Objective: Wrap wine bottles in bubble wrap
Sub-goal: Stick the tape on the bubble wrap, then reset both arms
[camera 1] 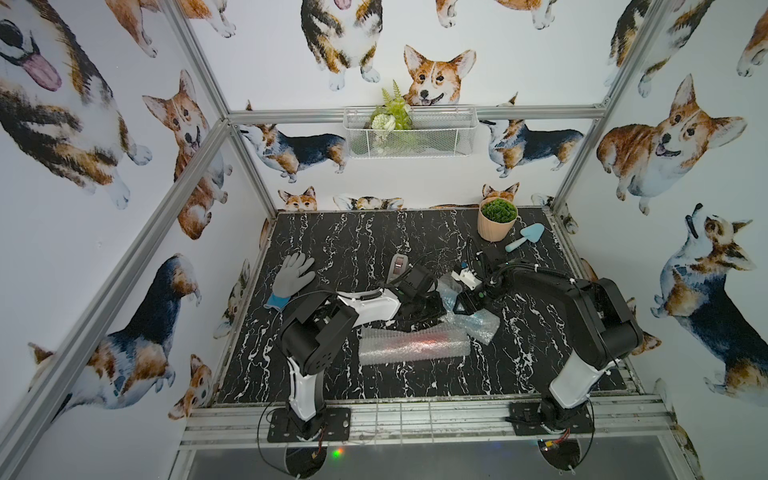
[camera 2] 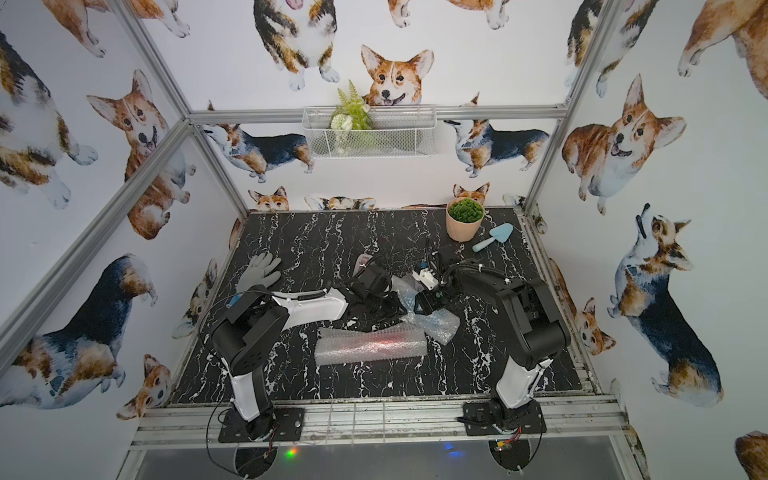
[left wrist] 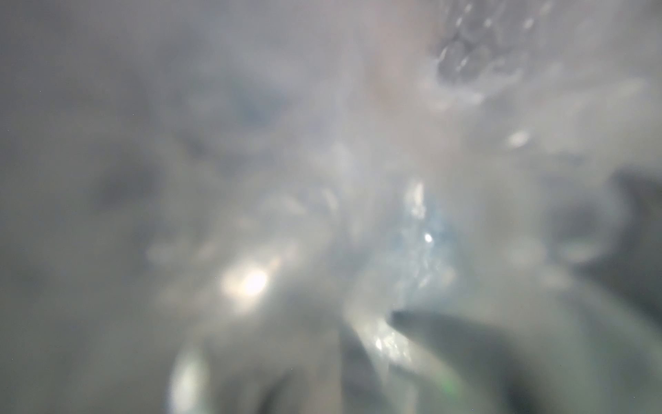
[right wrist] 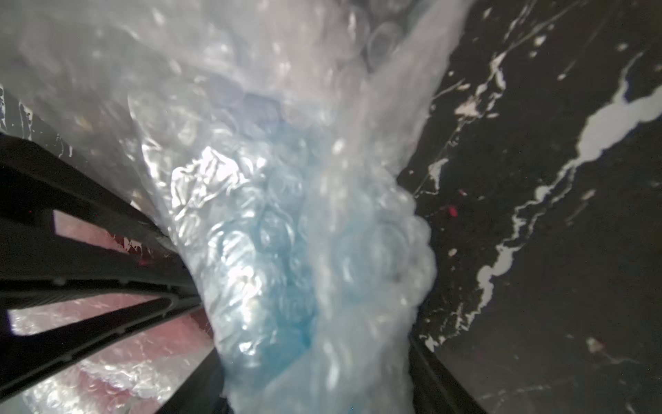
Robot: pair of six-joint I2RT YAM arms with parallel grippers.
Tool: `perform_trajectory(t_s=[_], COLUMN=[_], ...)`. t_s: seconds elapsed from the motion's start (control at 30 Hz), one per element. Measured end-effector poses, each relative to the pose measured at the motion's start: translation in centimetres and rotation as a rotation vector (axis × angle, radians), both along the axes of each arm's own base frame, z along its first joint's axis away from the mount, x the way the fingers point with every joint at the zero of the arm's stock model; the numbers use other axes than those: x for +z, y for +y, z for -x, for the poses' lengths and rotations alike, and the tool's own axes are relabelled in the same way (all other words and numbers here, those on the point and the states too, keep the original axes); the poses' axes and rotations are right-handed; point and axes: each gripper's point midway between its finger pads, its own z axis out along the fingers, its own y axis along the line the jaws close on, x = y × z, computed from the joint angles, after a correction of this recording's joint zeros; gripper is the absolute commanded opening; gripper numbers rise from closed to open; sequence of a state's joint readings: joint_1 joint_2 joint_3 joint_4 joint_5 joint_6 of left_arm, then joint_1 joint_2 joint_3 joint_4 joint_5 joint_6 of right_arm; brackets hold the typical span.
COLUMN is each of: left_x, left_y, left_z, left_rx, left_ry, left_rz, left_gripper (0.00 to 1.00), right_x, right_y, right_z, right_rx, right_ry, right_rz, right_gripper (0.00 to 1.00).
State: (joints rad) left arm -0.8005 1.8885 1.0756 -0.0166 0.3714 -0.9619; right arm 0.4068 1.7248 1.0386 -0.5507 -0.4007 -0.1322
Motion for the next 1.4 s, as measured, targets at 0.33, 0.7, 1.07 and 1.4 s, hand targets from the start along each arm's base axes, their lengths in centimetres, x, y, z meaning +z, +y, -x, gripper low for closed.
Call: perform_trajectory(t_s=[0.33, 0.7, 1.07, 1.4], left_x=[-0.4, 2.6, 11.1, 17.5], left_y=[-0.9, -0.2, 6.5, 22.5], left_z=[-1.4, -2.8, -3.8, -7.0], left_rx=[0.01, 0.041, 0.027, 0.133], left_ry=[-0.022, -0.074, -0.227, -0.63], left_rz=[-0.004, 0.034, -0.015, -0.415], left_gripper=[0.13, 0.25, 0.48, 1.0], right_x=[-0.1, 1.0, 8.8, 13.6], right_y=[0.4, 0.4, -2.3, -12.2], right_z=[0.2, 0.1, -1.8, -1.3], right_rx=[-0.004, -0.018, -0.071, -0.394], right_ry=[0.028, 0.008, -0.259, -0.574], right_rz=[-0.027, -0.033, 0.015, 0.077], right_gripper=[0.68, 0.87, 0.98, 0.99])
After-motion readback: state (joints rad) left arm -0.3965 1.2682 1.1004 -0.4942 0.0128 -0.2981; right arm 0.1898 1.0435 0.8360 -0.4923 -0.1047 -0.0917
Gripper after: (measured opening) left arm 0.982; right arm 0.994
